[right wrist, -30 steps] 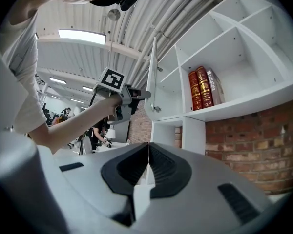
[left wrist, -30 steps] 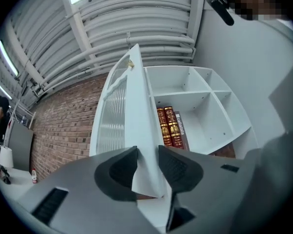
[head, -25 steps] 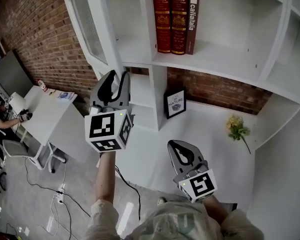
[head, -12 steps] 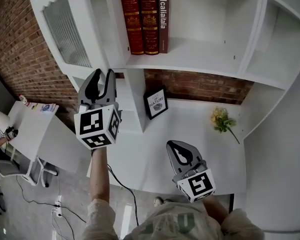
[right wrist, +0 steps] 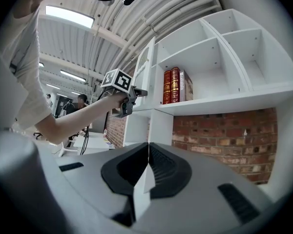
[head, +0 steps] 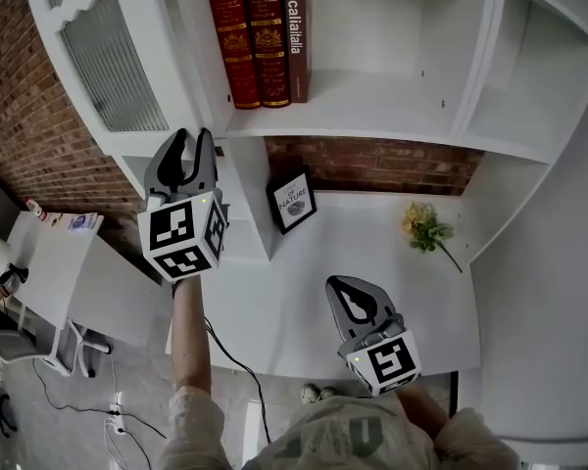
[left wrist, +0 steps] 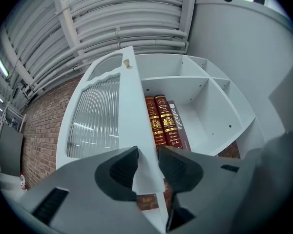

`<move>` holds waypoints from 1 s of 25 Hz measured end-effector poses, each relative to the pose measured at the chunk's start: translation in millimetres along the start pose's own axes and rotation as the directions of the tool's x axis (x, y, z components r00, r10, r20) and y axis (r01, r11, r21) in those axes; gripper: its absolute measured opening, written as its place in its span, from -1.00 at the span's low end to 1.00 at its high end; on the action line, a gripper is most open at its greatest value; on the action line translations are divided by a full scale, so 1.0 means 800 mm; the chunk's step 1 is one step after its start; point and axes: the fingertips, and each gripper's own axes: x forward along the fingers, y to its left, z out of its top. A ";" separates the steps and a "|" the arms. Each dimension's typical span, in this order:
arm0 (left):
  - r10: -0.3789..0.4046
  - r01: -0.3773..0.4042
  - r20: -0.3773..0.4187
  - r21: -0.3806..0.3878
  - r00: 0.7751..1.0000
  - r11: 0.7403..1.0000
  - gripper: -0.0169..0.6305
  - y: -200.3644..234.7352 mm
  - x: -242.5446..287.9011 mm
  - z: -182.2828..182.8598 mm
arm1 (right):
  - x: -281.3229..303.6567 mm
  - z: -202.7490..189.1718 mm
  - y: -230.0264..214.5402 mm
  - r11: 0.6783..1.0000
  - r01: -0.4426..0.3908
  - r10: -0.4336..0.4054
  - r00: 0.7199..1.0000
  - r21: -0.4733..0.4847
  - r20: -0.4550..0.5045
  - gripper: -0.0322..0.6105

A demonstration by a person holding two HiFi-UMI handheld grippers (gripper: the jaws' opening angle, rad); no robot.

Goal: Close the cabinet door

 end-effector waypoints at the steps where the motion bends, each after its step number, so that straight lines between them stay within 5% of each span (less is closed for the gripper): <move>1: -0.004 0.004 -0.004 -0.002 1.000 1.000 -0.51 -0.001 0.003 -0.001 | -0.001 -0.001 -0.002 1.000 0.004 -0.004 1.000 0.002 -0.002 -0.85; 25: -0.009 0.009 -0.002 -0.035 1.000 0.999 -0.56 -0.004 0.054 -0.014 | -0.006 -0.025 -0.036 0.995 0.097 -0.096 0.994 0.034 -0.046 -0.85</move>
